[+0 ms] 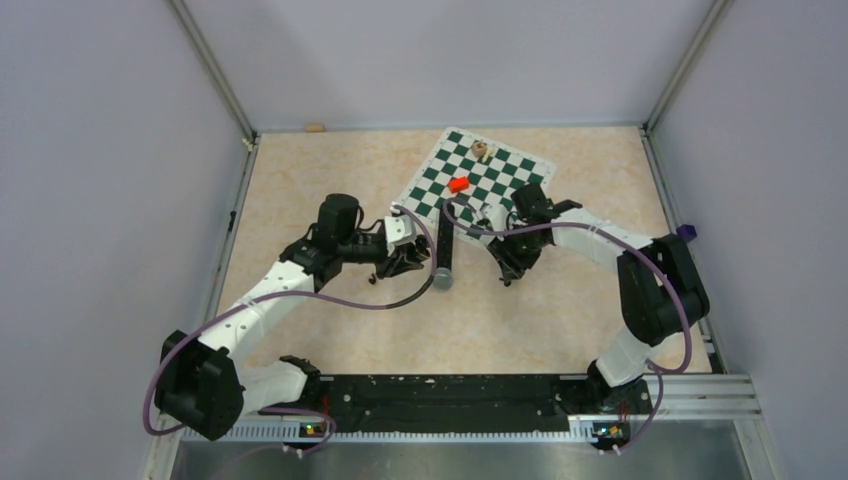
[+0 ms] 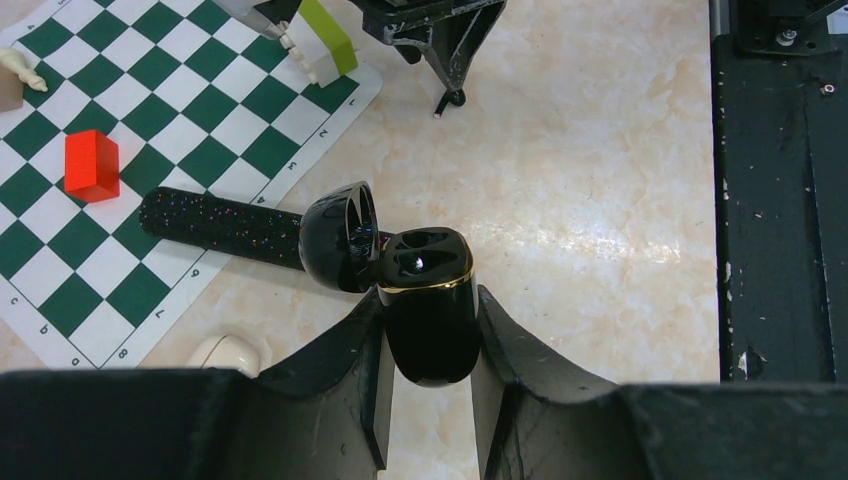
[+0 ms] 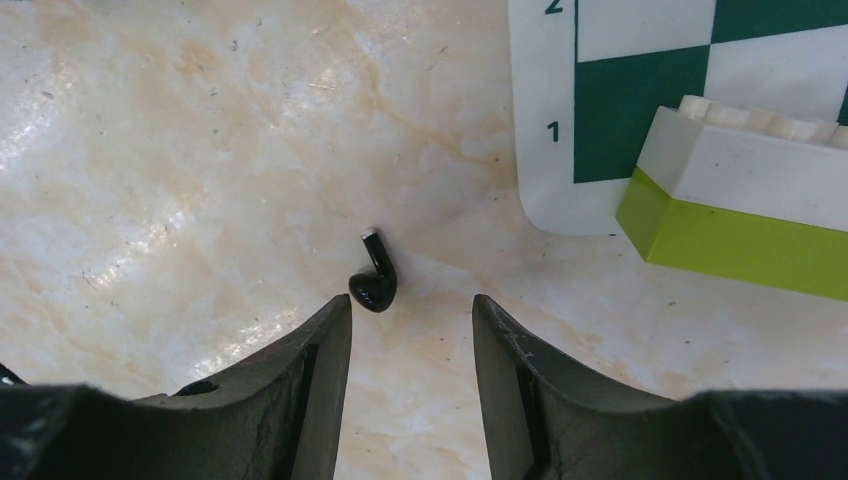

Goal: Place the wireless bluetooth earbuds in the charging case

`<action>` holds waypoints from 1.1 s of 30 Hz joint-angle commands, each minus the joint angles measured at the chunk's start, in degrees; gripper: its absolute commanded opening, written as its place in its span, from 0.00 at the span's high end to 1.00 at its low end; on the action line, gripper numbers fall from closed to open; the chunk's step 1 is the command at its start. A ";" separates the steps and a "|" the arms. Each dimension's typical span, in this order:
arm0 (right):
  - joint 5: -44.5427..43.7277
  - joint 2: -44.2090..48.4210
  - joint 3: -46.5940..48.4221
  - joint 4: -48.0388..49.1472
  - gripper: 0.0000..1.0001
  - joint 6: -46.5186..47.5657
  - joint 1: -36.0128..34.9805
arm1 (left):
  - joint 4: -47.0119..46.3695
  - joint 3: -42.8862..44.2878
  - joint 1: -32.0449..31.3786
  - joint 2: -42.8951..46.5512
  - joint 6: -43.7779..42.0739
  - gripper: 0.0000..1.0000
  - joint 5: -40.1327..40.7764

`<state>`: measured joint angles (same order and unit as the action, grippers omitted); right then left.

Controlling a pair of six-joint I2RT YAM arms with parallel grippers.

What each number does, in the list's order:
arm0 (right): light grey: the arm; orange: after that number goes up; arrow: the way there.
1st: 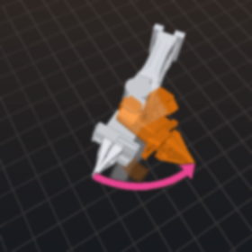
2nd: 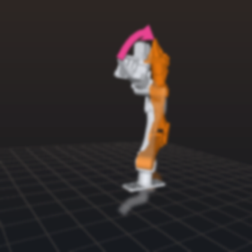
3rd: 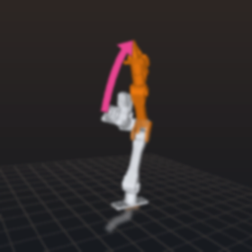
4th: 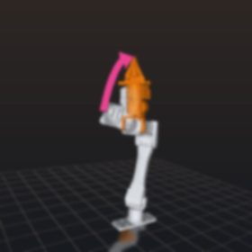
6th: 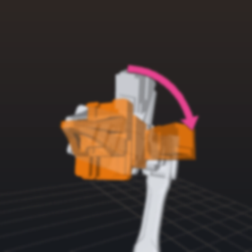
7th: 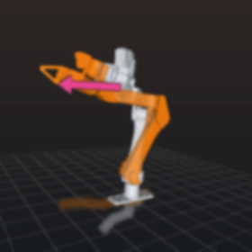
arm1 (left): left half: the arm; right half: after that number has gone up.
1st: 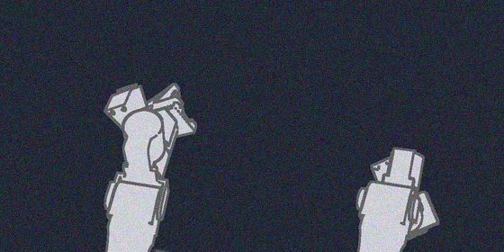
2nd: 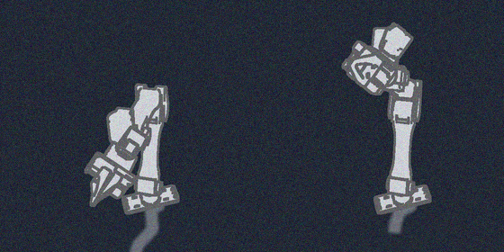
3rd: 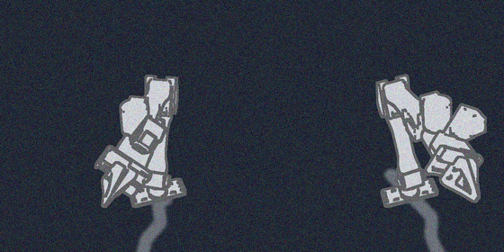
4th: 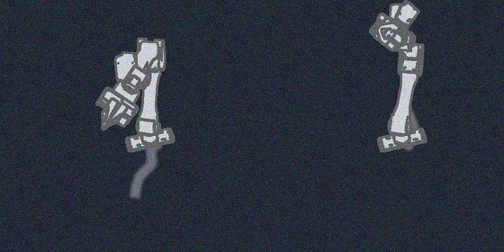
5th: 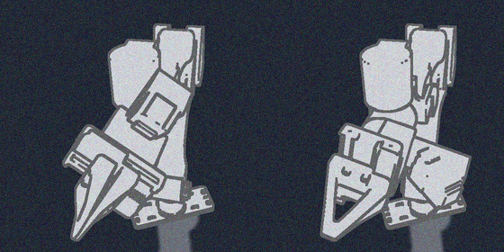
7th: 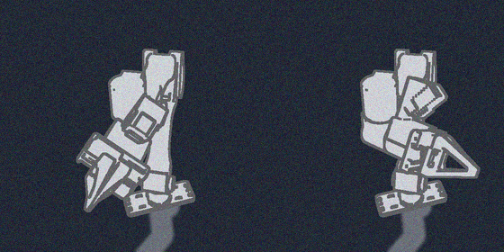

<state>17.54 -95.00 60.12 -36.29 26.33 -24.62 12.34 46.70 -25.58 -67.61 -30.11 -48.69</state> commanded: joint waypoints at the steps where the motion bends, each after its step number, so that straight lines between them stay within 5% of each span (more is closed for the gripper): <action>1: -3.14 -0.07 1.09 0.71 0.53 -0.41 -1.22 | -2.58 -0.09 0.20 1.42 0.28 1.00 -1.41; 20: -14.39 -1.30 0.11 4.13 0.58 0.03 -3.50 | -2.41 0.09 0.26 1.18 0.19 1.00 -1.76; 33: 1.35 -1.11 2.58 -1.82 0.54 0.56 -3.42 | -2.14 0.28 0.31 1.09 0.23 1.00 -1.84</action>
<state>12.86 -96.49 60.07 -35.31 26.41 -27.75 12.32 46.68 -25.56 -67.61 -30.11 -49.04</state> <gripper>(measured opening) 0.462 0.345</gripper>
